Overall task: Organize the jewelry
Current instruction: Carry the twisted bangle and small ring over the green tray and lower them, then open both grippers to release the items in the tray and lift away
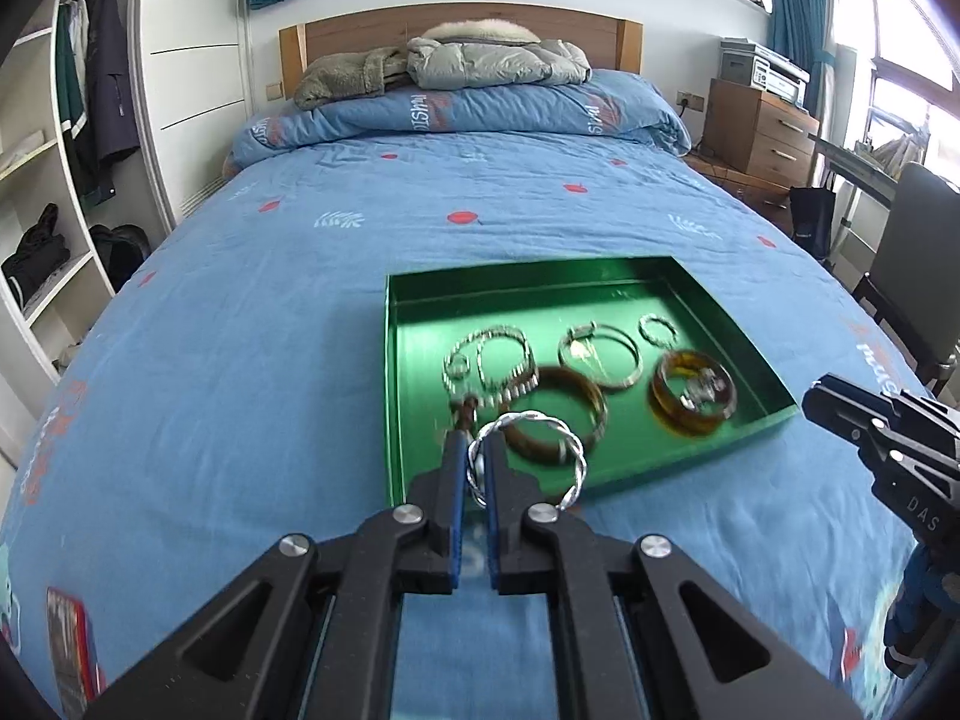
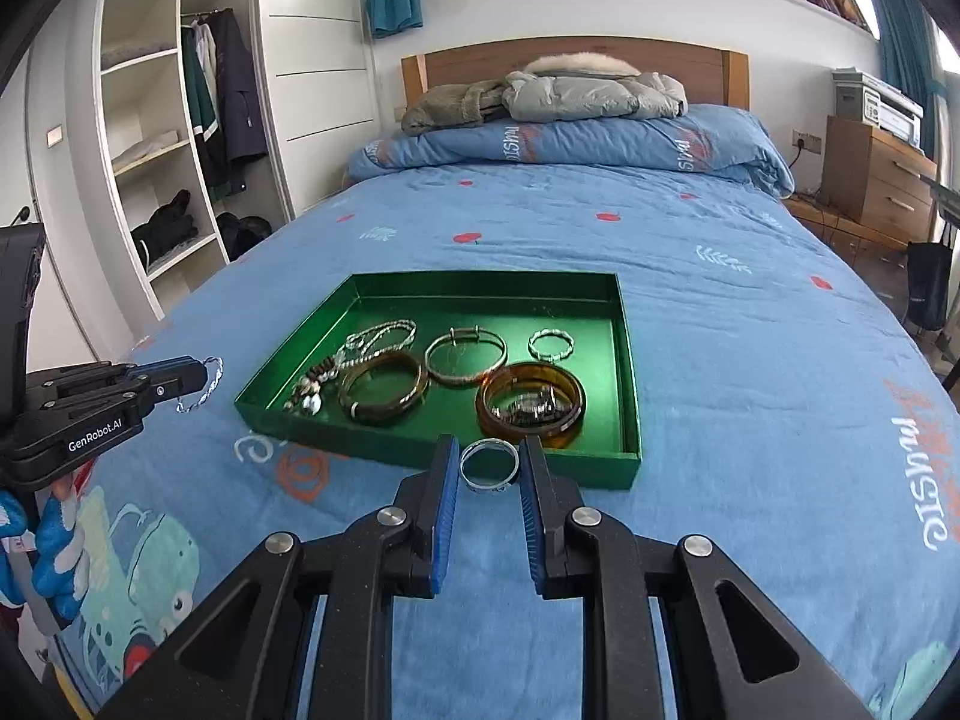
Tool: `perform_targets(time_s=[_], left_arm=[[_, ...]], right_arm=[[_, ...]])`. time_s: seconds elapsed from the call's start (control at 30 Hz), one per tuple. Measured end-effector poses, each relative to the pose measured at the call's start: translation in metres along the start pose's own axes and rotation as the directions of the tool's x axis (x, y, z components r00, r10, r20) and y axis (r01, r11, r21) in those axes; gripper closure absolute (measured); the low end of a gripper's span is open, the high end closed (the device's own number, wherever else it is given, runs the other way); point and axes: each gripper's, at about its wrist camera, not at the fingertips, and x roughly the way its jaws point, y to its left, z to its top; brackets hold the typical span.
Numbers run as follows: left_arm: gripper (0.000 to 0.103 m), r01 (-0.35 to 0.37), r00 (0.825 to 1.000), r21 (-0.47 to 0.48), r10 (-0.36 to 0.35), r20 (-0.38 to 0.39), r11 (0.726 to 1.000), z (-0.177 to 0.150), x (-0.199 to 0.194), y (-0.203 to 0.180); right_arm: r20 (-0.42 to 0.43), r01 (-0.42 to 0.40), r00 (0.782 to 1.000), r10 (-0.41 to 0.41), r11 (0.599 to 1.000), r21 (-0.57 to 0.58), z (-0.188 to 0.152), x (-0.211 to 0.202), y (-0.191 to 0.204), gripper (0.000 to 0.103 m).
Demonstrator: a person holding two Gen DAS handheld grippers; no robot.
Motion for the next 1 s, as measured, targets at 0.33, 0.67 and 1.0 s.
perform_targets(time_s=[0.33, 0.67, 1.0], left_arm=[[0.098, 0.022, 0.998, 0.038, -0.019, -0.054, 0.999, 0.069, 0.083, -0.026], [0.098, 0.000, 0.982, 0.036, 0.007, -0.190, 0.999, 0.087, 0.160, -0.035], [0.097, -0.026, 0.958, 0.031, 0.034, -0.285, 0.999, 0.080, 0.190, -0.031]], right_arm=[[-0.067, -0.003, 0.998, 0.008, 0.997, 0.075, 0.077, 0.102, -0.030, 0.083], [-0.262, 0.040, 0.965, -0.023, 0.997, 0.062, 0.088, 0.189, -0.040, 0.083], [-0.374, 0.103, 0.921, -0.107, 0.994, -0.030, 0.087, 0.209, -0.032, 0.082]])
